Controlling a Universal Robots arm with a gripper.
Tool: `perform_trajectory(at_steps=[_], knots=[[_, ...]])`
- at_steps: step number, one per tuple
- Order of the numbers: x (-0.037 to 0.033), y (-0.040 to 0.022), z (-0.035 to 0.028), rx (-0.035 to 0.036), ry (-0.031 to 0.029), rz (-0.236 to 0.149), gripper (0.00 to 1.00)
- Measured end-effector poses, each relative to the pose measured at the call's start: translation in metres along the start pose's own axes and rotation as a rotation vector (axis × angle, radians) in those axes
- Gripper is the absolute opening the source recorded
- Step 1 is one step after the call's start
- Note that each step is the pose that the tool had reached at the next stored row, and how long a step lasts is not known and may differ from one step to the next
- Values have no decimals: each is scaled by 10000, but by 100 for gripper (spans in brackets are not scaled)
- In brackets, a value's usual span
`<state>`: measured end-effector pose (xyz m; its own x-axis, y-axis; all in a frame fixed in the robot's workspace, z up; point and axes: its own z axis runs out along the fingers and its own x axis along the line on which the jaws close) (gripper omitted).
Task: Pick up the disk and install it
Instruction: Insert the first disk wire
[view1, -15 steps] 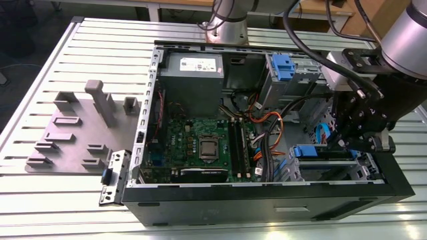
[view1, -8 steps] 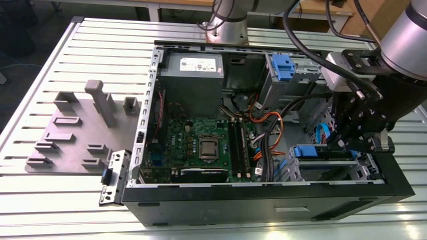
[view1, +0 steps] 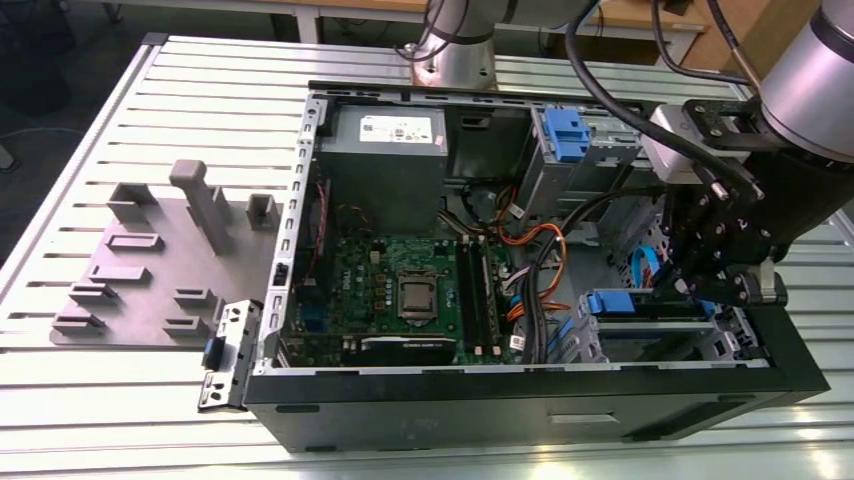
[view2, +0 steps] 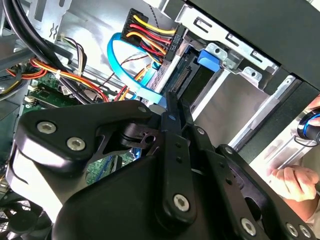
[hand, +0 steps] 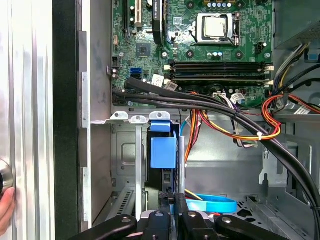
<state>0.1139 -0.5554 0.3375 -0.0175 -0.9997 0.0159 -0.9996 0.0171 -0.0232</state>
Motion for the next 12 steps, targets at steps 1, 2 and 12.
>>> perform_trajectory(at_steps=[1, 2, 12], knots=[[0, 1, 0, 0, -1, 1, 16], [0, 1, 1, 0, -1, 2, 16], [-1, 2, 35, 0, -1, 1, 16]])
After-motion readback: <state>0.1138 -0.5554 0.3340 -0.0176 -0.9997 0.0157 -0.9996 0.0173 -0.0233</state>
